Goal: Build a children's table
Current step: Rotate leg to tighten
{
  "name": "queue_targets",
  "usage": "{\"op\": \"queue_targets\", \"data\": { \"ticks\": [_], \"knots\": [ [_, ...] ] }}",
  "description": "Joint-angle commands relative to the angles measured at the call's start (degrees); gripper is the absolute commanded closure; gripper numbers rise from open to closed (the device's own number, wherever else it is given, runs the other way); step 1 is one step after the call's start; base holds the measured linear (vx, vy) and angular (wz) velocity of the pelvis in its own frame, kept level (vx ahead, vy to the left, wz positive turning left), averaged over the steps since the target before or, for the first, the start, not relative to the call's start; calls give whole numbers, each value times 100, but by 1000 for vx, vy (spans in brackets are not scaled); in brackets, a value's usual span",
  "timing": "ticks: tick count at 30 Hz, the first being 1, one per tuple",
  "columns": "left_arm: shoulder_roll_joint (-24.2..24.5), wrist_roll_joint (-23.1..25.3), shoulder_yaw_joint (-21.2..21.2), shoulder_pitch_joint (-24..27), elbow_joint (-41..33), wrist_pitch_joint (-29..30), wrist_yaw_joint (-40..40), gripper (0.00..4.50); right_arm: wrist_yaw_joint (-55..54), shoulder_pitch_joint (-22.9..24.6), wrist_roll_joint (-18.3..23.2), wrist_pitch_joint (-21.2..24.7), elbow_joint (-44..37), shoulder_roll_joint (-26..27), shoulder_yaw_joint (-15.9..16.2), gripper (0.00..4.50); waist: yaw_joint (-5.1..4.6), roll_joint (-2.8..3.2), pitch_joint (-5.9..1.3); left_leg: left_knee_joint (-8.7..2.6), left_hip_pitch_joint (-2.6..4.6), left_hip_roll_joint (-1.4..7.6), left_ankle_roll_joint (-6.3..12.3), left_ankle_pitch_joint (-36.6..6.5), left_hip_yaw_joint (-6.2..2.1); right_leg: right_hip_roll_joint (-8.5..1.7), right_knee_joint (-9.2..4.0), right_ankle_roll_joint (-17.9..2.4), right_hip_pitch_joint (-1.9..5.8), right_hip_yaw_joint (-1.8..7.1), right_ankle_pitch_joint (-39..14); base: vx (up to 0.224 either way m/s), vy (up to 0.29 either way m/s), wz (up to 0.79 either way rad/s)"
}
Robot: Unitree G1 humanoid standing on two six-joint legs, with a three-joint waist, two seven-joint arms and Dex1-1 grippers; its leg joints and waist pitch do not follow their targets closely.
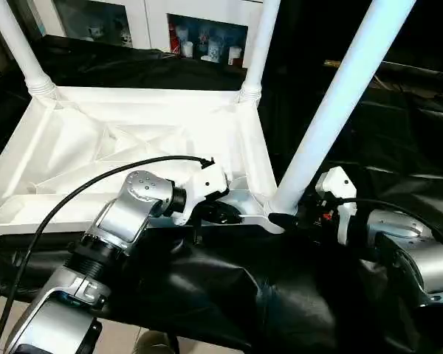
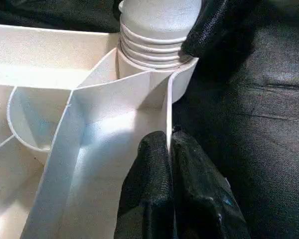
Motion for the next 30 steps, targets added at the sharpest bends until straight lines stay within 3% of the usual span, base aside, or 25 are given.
{"op": "queue_targets", "data": {
  "ticks": [1, 5, 6, 8, 11, 15, 17, 18, 20, 23, 30],
  "knots": [
    [-128, -179, -13, 51, -108, -54, 12, 450, -43, -7, 13, -76, 65, 25, -29, 178, 2, -59, -474, -326, 234, 134, 423, -1154, -70, 5, -308, -1377, 234, 47, -905, 0, 0, 0],
    [-396, 183, 85, -184, 453, 59, 922, 450, -1195, -128, -409, -107, 532, 459, -189, 178, -38, -64, -444, -349, 225, 120, 259, -1422, -72, 11, -363, -1249, 191, 49, -1384, 0, 0, 0],
    [-601, 322, 151, -348, 756, 158, 1447, 450, -1837, -224, -486, 37, 764, 822, -301, 178, -69, -58, -435, -370, 213, 105, 129, -1546, -84, 7, -387, -1163, 179, 44, -1660, 0, 0, 0],
    [-727, 370, 195, -435, 912, 194, 1717, 450, -2235, -294, -526, 98, 898, 1044, -384, 178, -74, -55, -436, -379, 233, 104, 13, -1746, -105, -6, -418, -1077, 166, 36, -1937, 0, 0, 0],
    [-1205, 420, 352, -705, 1364, 330, 2553, 450, -3524, -563, -622, 229, 1338, 1797, -649, 178, -136, -56, -414, -412, 239, 101, -142, -2121, -132, -16, -488, -894, 119, 39, -2371, 0, 0, 0],
    [-1672, 461, 350, -966, 1739, 204, 3031, 450, -4158, -837, -701, 149, 1685, 2411, -628, 178, -149, -35, -395, -434, 289, 88, -260, -2513, -162, 5, -556, -667, 63, 20, -2671, 0, 0, 0],
    [-1762, 485, 323, -1032, 1823, 119, 3051, 450, -4263, -913, -768, 96, 1747, 2546, -599, 178, -156, -29, -397, -449, 282, 90, -267, -2562, -179, 1, -559, -630, 79, 14, -2651, 0, 0, 0],
    [-1767, 488, 290, -1042, 1832, 35, 2984, 450, -4215, -936, -768, 35, 1744, 2570, -575, 178, -149, -10, -395, -466, 274, 88, -264, -2573, -187, 0, -569, -592, 89, 5, -2627, 0, 0, 0],
    [-1736, 500, 245, -1034, 1828, -86, 2863, 450, -4128, -955, -723, -32, 1701, 2574, -563, 123, -148, -12, -398, -490, 266, 97, -230, -2508, -191, 6, -564, -587, 114, -1, -2437, 0, 0, 0],
    [-1643, 491, 220, -983, 1790, -145, 2700, 450, -4002, -963, -694, -62, 1628, 2482, -568, 87, -147, -29, -394, -497, 244, 96, -143, -2375, -171, 9, -552, -653, 121, 11, -2174, 0, 0, 0],
    [-1338, 434, 193, -790, 1600, -373, 2191, 450, -3131, -838, -669, -223, 1154, 1794, -495, 87, -117, -29, -401, -481, 232, 100, 0, -2138, -142, -11, -554, -708, 146, 29, -2072, 0, 0, 0]
  ]
}}
